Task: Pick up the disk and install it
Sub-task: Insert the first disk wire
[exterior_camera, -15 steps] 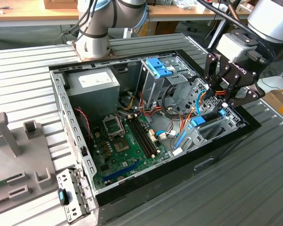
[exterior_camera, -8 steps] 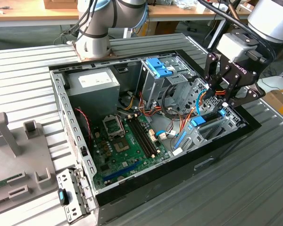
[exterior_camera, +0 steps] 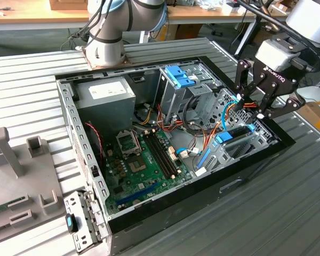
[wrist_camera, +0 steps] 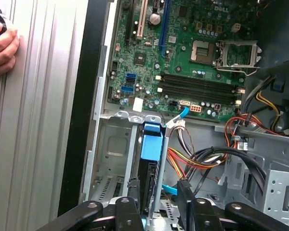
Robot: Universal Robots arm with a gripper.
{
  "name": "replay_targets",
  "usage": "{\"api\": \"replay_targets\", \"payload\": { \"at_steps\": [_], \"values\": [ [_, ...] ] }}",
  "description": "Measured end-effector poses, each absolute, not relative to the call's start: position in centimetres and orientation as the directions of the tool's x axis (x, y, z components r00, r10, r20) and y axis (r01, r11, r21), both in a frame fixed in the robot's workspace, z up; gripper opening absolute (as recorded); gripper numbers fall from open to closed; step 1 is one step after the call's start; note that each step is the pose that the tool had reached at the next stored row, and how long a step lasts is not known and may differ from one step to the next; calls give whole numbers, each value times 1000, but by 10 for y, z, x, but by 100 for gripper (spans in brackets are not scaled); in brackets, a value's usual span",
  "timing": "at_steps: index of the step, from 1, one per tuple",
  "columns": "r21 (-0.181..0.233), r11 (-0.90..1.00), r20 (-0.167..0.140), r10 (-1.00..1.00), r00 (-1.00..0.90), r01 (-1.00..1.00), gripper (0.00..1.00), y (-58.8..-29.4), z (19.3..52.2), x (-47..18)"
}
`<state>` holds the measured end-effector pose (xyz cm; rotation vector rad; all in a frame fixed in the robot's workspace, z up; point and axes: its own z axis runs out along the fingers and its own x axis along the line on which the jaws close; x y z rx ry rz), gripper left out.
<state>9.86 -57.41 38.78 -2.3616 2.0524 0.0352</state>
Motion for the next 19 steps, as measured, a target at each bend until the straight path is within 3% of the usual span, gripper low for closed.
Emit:
{"api": "replay_targets", "payload": {
  "at_steps": [19],
  "values": [
    [5,-557,-25,-830,557,-830,44,-573,384,118]
  ]
}}
